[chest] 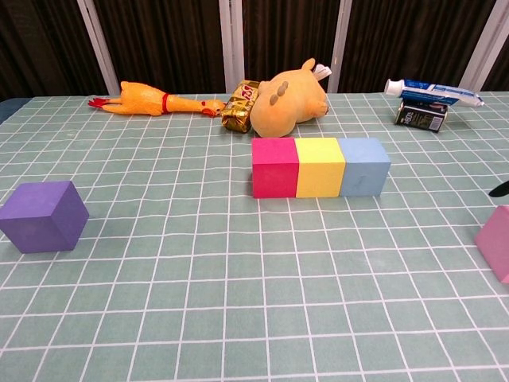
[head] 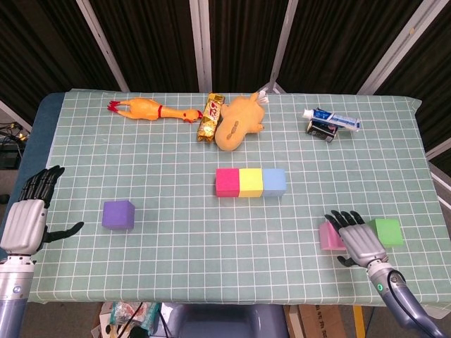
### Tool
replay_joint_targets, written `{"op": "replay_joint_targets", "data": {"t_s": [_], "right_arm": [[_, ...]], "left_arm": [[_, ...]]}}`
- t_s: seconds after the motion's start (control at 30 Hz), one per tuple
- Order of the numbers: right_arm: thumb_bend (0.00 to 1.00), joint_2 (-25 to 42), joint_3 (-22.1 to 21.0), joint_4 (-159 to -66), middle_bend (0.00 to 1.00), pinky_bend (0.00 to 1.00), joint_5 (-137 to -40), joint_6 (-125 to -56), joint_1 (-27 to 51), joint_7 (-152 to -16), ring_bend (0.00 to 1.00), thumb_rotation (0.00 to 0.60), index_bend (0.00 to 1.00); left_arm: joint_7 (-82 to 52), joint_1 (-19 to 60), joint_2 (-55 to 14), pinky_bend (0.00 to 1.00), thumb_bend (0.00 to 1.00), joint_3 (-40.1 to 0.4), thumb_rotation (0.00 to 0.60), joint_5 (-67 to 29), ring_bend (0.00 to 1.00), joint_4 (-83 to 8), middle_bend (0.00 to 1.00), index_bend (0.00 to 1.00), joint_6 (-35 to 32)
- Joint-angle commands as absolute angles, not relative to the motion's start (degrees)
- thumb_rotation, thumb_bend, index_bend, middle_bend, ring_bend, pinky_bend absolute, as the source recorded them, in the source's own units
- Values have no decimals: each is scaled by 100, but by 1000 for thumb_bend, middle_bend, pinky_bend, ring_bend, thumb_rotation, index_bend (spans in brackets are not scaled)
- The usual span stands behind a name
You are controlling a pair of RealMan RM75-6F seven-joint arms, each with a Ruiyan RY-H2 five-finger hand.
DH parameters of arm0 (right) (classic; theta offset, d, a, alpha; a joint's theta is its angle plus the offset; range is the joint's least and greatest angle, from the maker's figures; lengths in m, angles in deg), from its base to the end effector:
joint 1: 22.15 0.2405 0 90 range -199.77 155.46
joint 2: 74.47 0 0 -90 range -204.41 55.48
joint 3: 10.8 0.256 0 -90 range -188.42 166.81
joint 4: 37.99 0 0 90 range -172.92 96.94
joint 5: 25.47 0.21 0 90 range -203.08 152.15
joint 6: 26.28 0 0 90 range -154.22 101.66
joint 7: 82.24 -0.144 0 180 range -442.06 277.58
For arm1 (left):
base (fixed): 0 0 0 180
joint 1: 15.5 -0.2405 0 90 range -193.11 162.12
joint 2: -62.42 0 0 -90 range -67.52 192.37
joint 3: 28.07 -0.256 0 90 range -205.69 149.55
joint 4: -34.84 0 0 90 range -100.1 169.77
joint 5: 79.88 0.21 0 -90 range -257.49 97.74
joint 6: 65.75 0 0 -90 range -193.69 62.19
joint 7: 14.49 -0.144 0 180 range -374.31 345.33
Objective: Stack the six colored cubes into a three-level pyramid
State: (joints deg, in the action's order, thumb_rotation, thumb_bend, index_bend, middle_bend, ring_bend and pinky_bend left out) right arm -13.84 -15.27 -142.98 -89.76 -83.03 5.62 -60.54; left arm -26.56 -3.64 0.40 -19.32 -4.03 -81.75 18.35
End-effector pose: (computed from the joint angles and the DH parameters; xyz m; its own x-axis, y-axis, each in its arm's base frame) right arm -0.2692 -0.2382 0.0925 0.5609 -0.4712 0.6807 -0.8178 -0.1875 0.5441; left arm -0.2150 0.2191 0.1576 0.2032 -0.0402 0.9783 0.9787 -0.0226 -0.2042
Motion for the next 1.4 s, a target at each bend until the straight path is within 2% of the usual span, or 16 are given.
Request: {"op": "replay_joint_targets", "data": {"t_s": [0.03,0.2,0.47,0.8,1.07,1.4], "right_arm": [[273,-1335,-1516,-14217,14,0,-8909,-8258,564,-6023,0,600,0],[273,-1269,-1476,-14108,67,0,-8791,-8205,569,-6002,0,600,0],[274,-1149,-1426,-13990,232,0,-8811,-8239,542,-5988,52,600,0],[274,-1050,-1349,-13958,273,0,-8982,-8319,499,-6076,90,600,0],[274,-1023,-1312,-13952,391,0,-8961,-8313,492,-6045,193,600,0],[274,-1091,-1132,-14186,396,0,-8889,-8318,595,-5968,197,600,0]], "left_arm": [[-2658,-362,39,28,100,-1932,600,-407,0,-8173,29,0,1830],[-2668,-360,33,29,100,-1934,600,-410,0,-8171,29,0,1824],[-2670,-358,28,29,100,-1930,600,-422,0,-8163,28,0,1821],[-2656,-356,28,29,100,-1925,600,-433,0,-8151,29,0,1814],[-2646,-357,33,29,100,-1922,600,-434,0,-8152,29,0,1814],[-2603,-372,51,28,101,-1937,600,-394,0,-8162,29,0,1820]]}}
